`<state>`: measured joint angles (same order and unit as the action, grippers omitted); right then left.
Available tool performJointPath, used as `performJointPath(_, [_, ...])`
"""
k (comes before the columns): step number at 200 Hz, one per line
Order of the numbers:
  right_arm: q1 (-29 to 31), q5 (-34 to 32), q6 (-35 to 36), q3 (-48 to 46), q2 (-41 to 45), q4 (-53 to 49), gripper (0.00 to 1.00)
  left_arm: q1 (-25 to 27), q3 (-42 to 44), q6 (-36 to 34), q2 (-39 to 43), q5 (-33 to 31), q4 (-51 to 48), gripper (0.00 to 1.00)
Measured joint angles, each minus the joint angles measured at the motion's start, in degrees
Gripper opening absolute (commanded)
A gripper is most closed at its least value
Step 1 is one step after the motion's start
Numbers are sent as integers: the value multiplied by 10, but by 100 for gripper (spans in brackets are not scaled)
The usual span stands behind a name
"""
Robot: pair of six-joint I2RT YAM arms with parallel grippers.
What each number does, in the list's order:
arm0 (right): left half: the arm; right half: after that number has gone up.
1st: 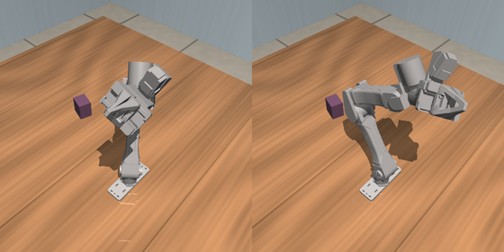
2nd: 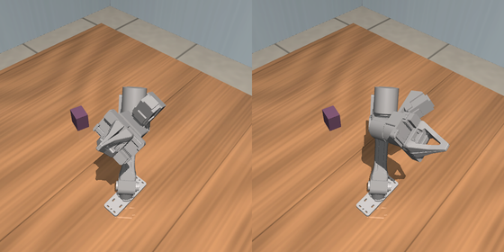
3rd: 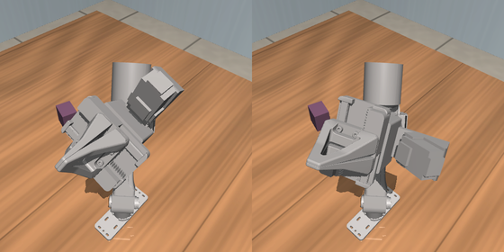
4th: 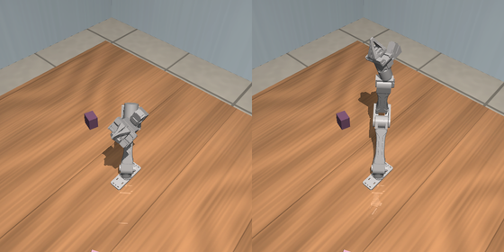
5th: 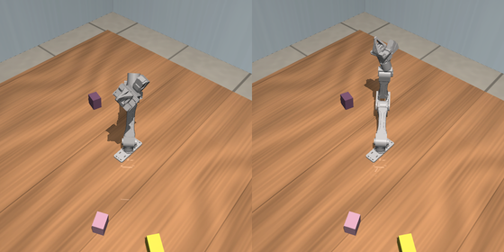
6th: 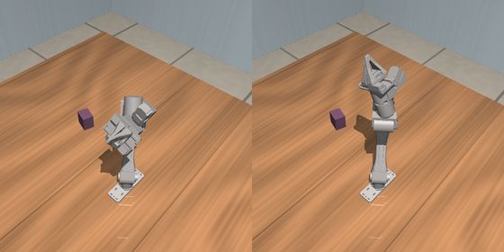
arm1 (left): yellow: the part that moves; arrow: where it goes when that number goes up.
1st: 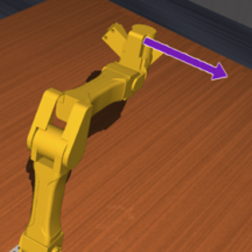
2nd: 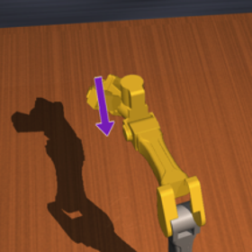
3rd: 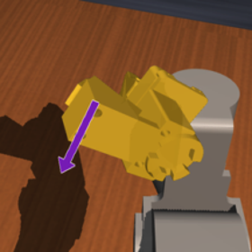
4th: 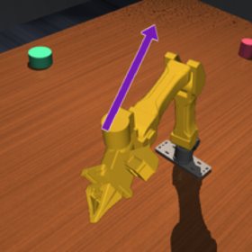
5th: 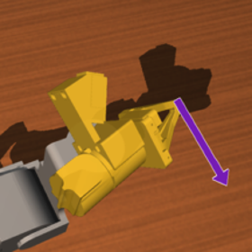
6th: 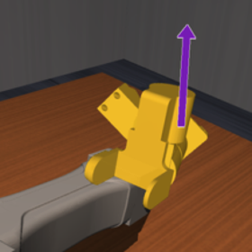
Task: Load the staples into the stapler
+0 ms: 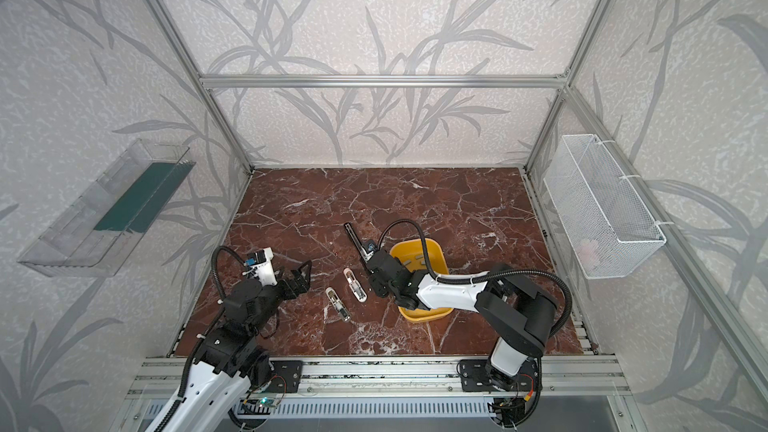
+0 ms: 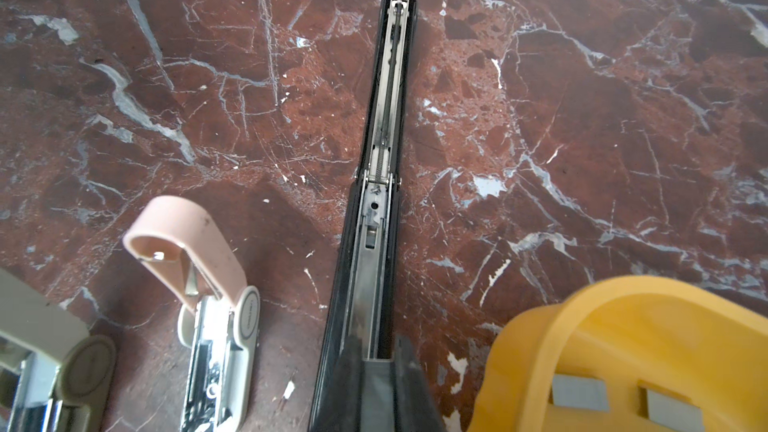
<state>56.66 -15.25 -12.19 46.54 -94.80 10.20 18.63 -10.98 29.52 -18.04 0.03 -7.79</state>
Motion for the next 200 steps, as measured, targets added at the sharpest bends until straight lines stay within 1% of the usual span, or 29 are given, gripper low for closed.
performJointPath(39, [-2,10,0,0,0,3,7,0,1,-3,-17,14,8,99])
performJointPath(87, [-3,24,-3,0,0,7,7,0,1,-4,-19,16,10,99])
performJointPath(200, [-3,25,-13,0,-10,7,7,0,1,-4,-19,16,10,99])
